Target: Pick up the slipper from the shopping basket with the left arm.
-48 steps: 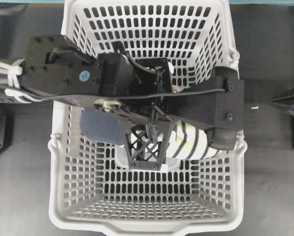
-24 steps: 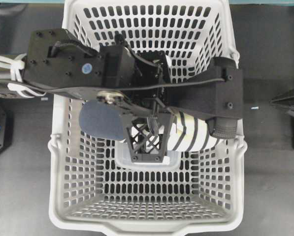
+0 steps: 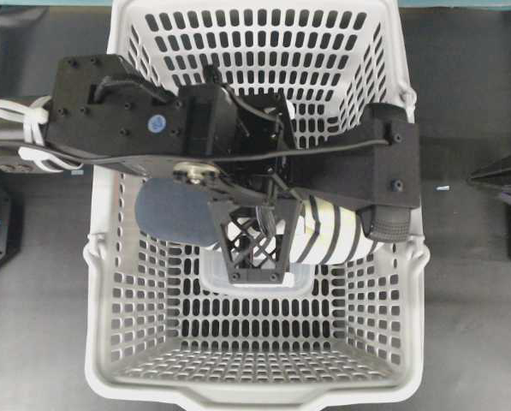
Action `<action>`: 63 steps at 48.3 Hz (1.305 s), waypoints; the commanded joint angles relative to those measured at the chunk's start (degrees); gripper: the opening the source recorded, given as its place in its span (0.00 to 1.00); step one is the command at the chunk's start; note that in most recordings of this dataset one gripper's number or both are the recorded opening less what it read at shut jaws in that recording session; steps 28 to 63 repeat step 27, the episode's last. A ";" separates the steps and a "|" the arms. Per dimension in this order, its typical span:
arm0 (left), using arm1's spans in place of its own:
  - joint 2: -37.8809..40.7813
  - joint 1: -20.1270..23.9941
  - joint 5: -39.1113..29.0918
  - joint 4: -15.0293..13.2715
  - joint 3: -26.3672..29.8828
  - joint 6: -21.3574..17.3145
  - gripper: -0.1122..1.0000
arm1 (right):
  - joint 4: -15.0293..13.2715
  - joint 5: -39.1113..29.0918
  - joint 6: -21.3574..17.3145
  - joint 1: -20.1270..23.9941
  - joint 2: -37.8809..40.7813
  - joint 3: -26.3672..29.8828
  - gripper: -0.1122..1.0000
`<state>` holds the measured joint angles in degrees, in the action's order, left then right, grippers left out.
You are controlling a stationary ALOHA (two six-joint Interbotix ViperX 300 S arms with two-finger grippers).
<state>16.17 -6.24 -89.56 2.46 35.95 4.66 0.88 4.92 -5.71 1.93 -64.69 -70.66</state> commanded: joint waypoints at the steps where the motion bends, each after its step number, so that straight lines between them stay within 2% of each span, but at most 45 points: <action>1: -1.23 -0.09 0.09 0.26 0.35 0.18 0.16 | 0.18 0.26 0.00 0.09 0.18 0.35 0.10; 16: -1.32 0.00 -1.85 0.26 0.35 0.18 0.16 | 0.18 0.26 0.00 0.09 0.18 0.26 0.10; 63: -1.23 0.00 -1.85 0.26 0.35 0.26 0.16 | 0.18 0.26 -0.09 0.09 -0.09 0.26 0.10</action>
